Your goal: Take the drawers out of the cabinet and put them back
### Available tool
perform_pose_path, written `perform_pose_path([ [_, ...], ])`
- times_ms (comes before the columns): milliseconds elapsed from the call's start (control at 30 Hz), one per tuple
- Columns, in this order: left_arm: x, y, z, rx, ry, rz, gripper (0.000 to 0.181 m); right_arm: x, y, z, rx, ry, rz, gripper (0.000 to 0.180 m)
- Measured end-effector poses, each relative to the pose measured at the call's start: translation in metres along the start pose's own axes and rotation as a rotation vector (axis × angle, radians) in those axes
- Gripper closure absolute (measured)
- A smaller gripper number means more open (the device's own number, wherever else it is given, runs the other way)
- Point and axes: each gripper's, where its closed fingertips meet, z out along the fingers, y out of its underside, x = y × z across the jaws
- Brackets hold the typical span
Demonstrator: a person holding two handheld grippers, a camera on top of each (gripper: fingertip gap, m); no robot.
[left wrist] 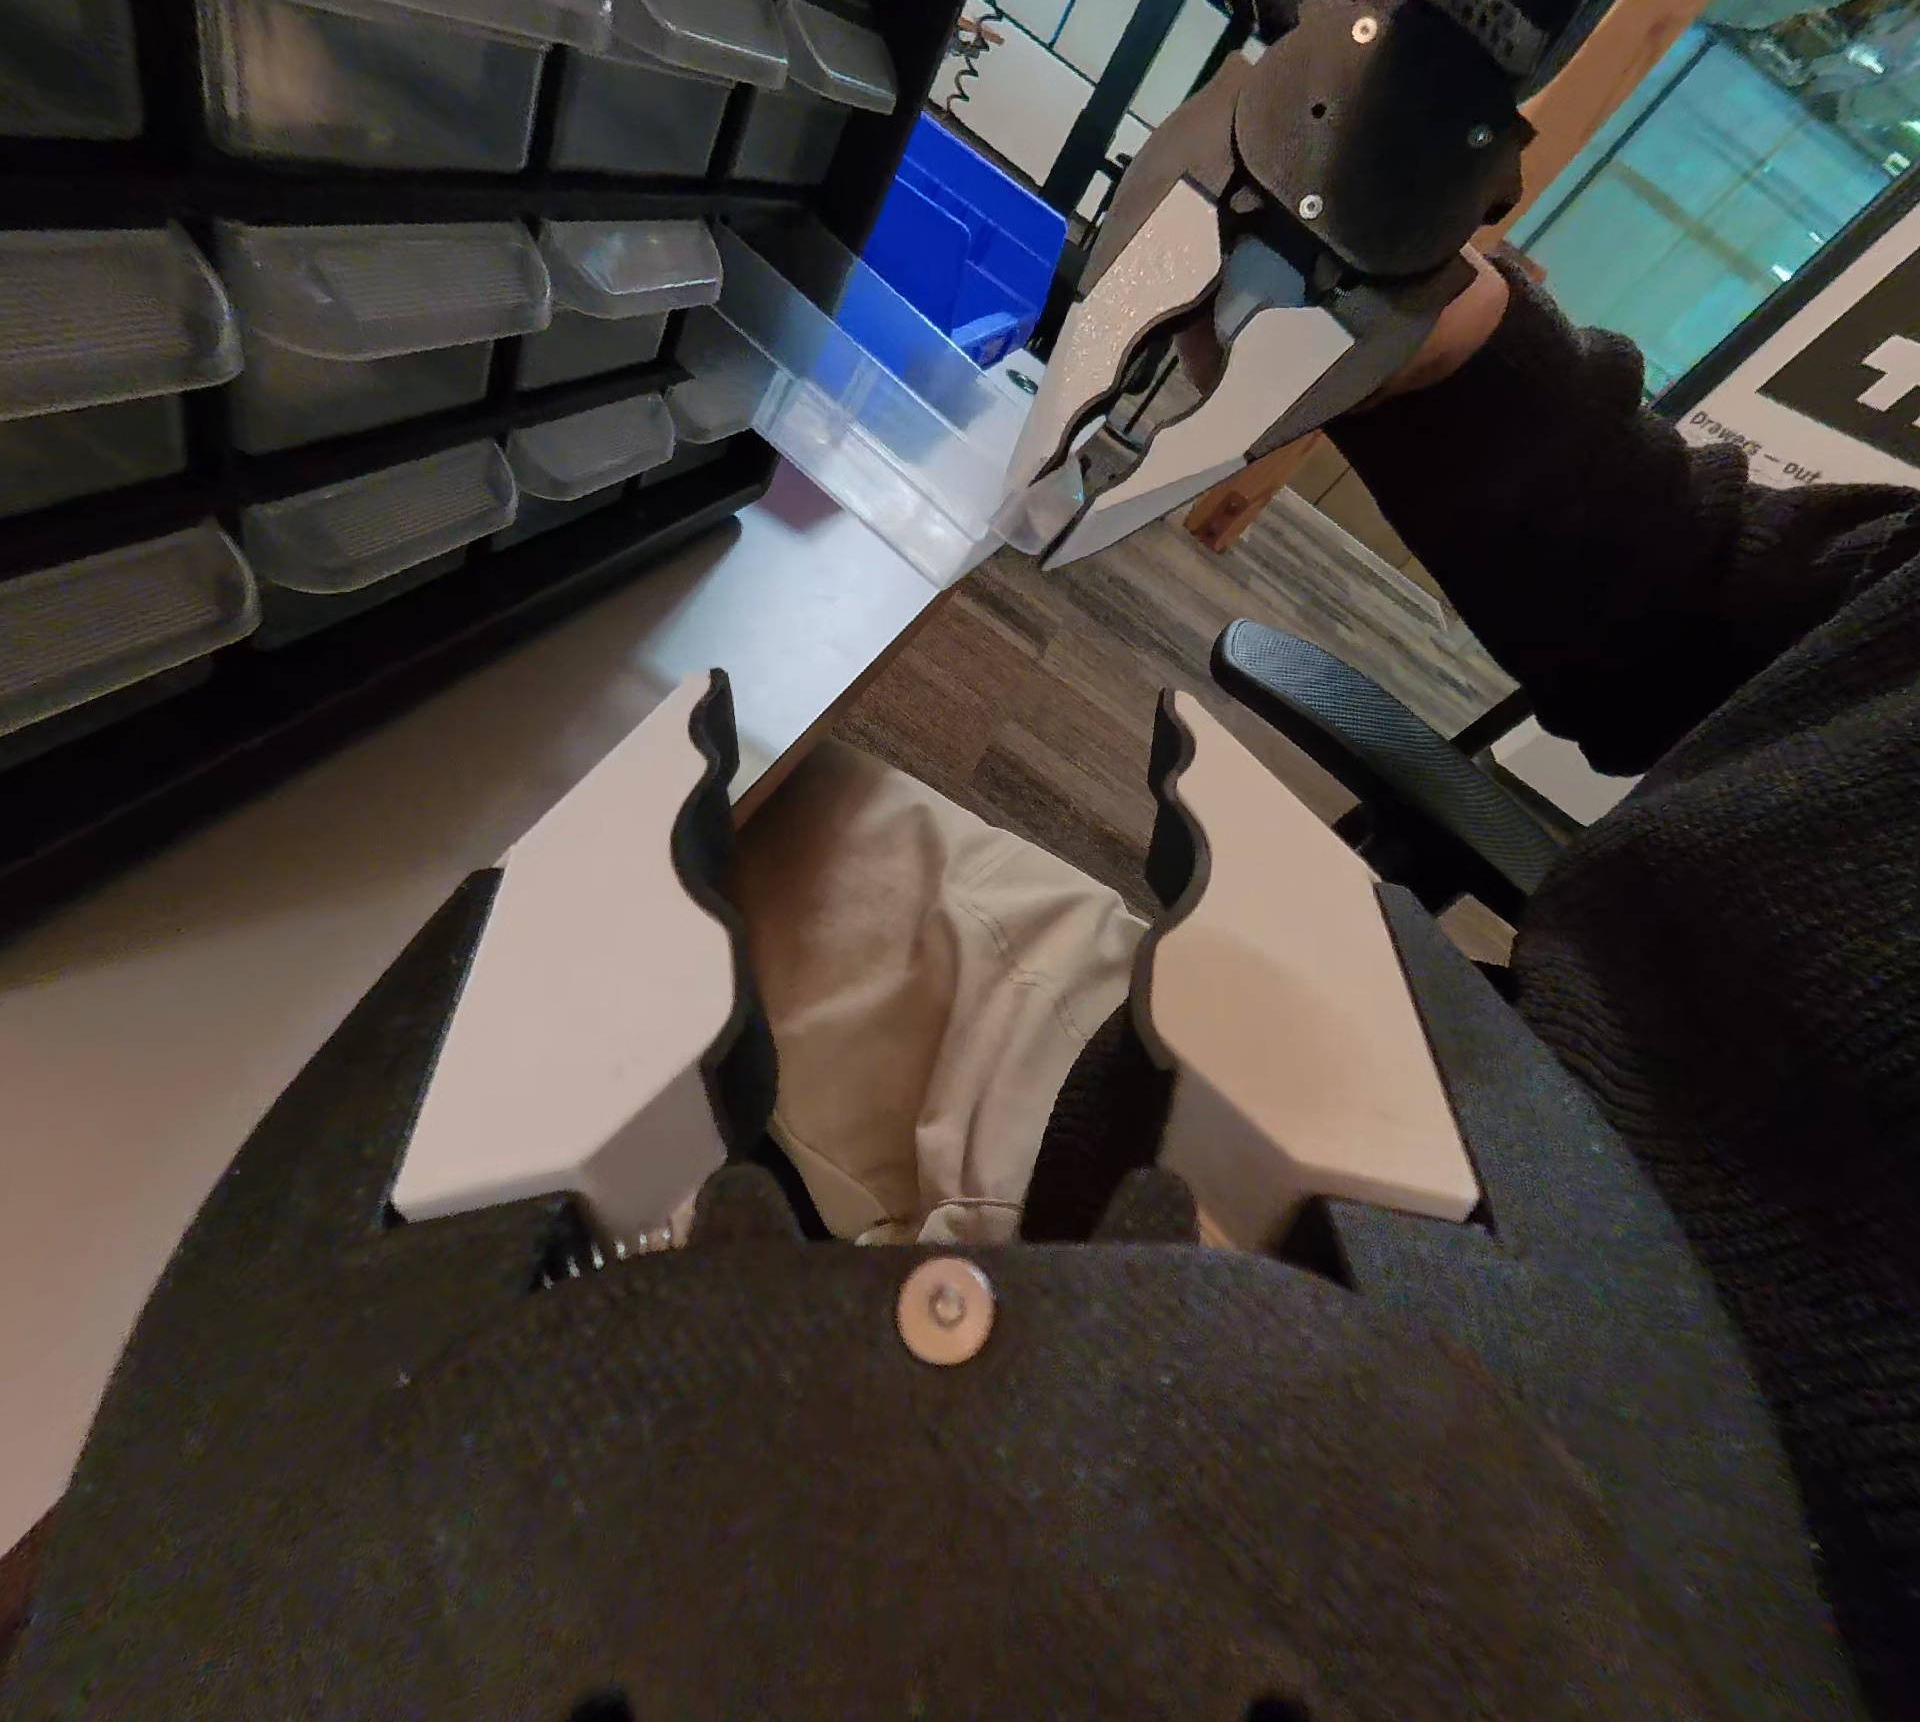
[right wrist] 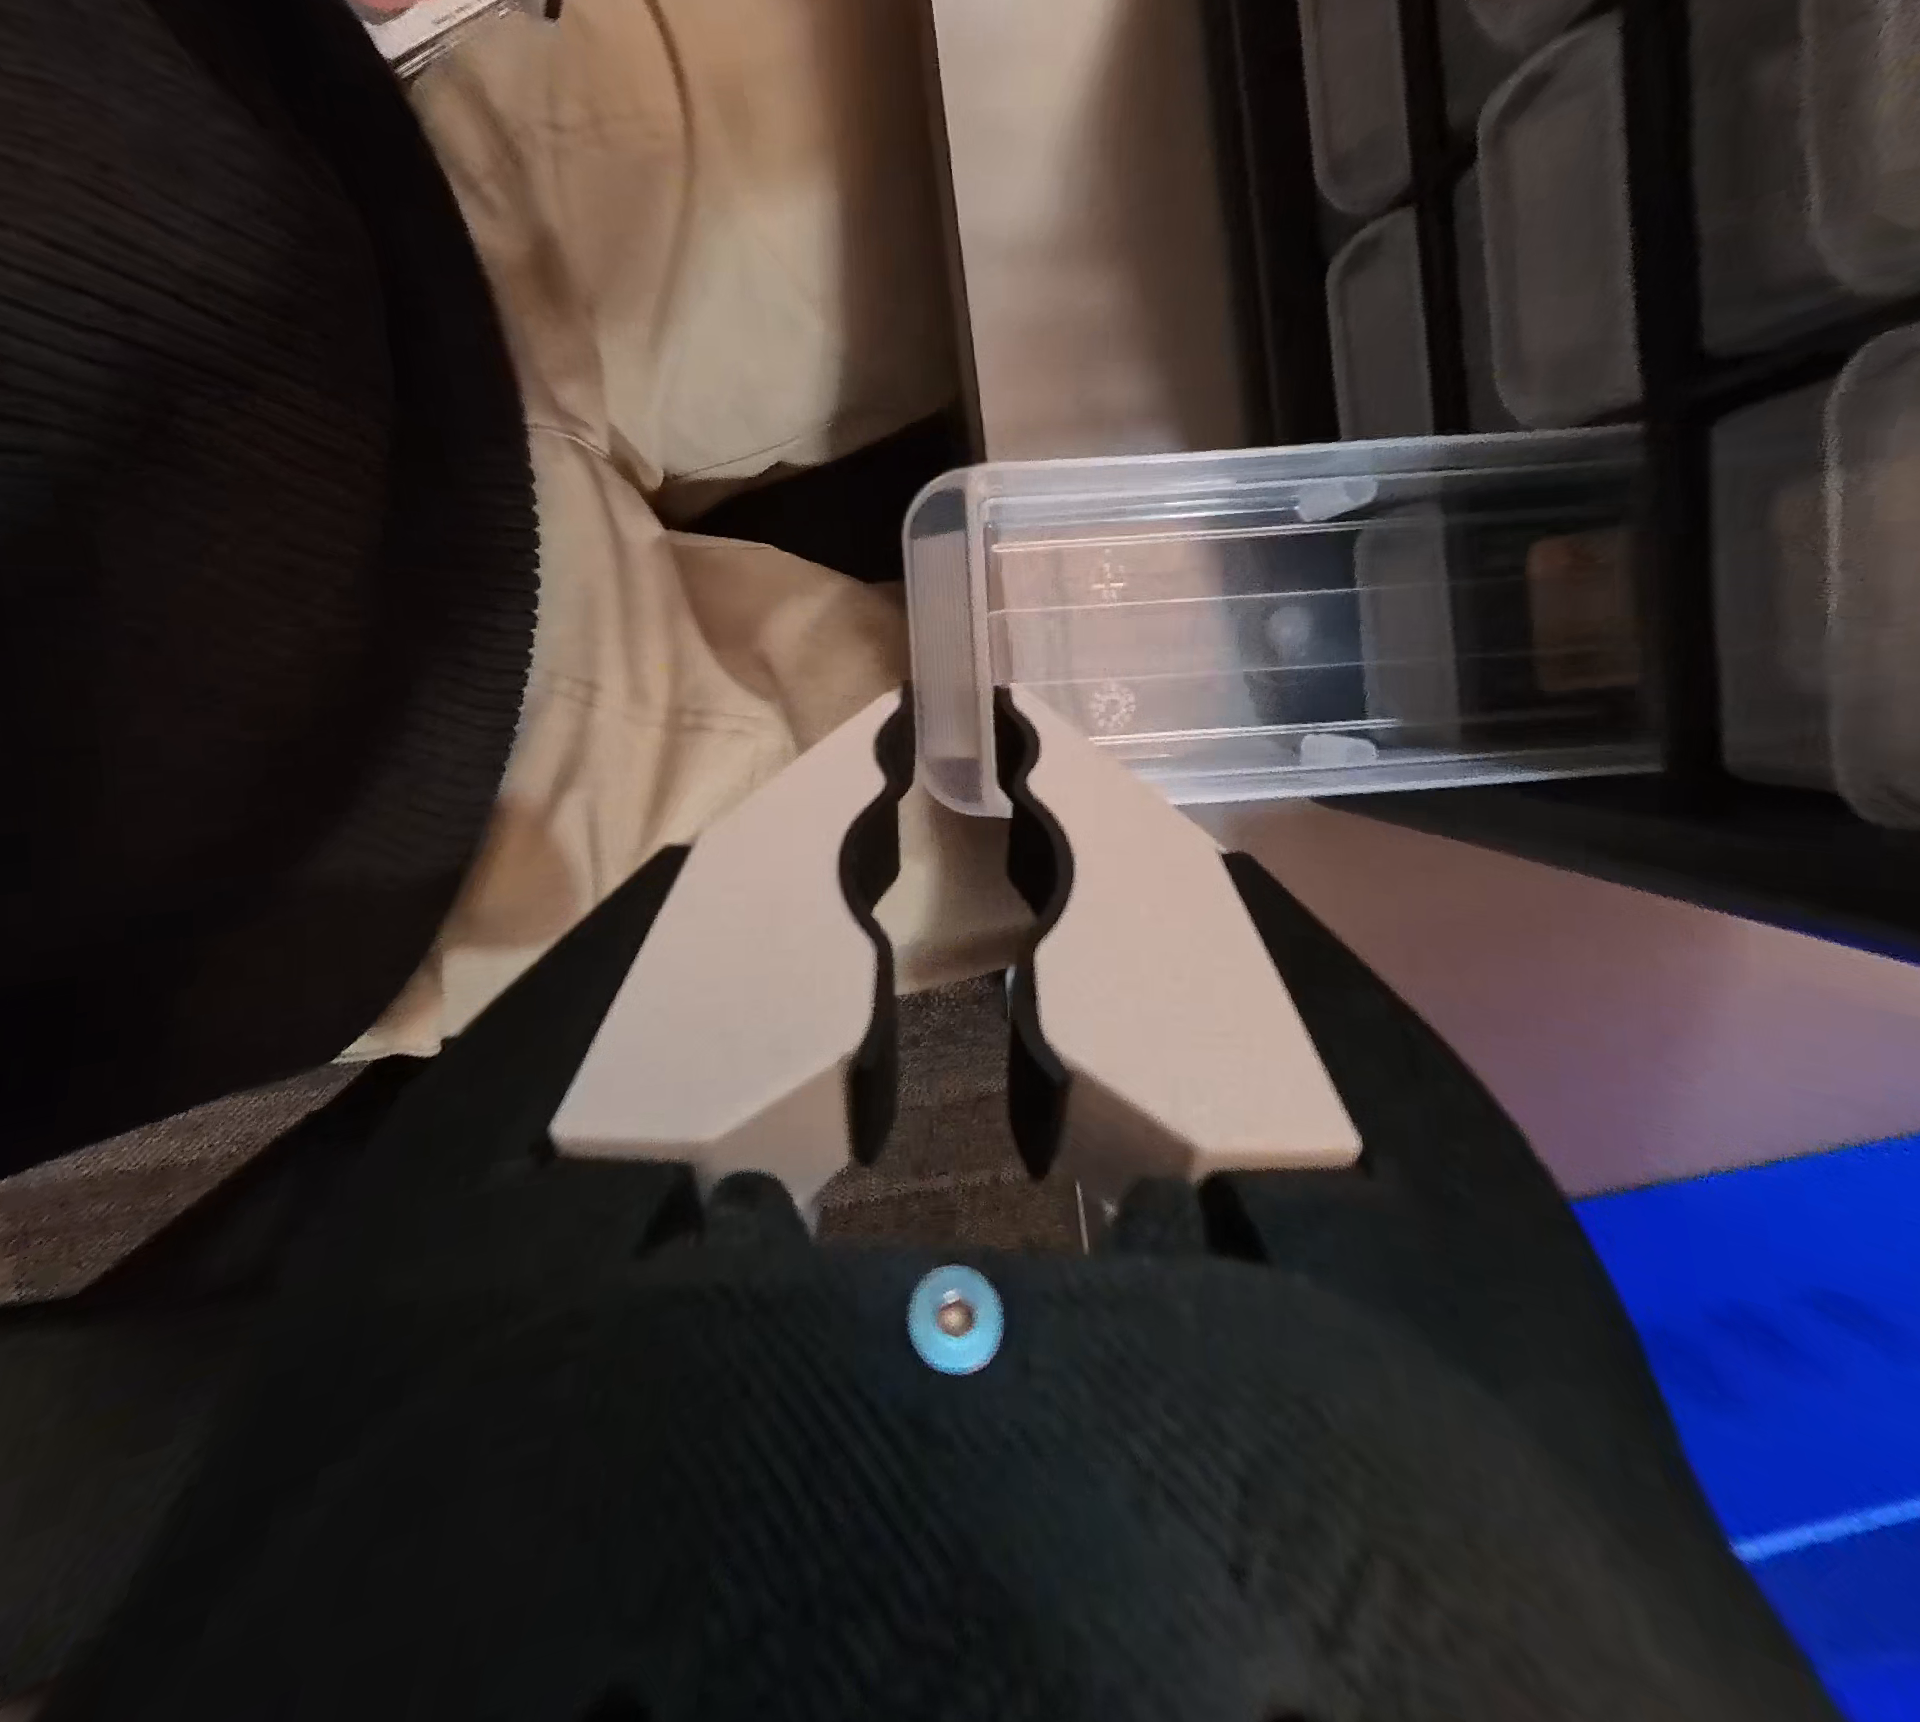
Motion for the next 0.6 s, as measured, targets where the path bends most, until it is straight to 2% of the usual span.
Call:
perform_pose_path([
  [233, -0.0029, 0.002, 0.0005, -0.01, -0.011, -0.015, 0.104, 0.002, 0.0016, -0.0005, 0.091, 0.062, 0.069, 0.165],
  [600, -0.0034, 0.0036, 0.0018, -0.008, -0.02, -0.023, 0.105, 0.0081, 0.0018, -0.0053, 0.066, 0.144, 0.038, 0.163],
])
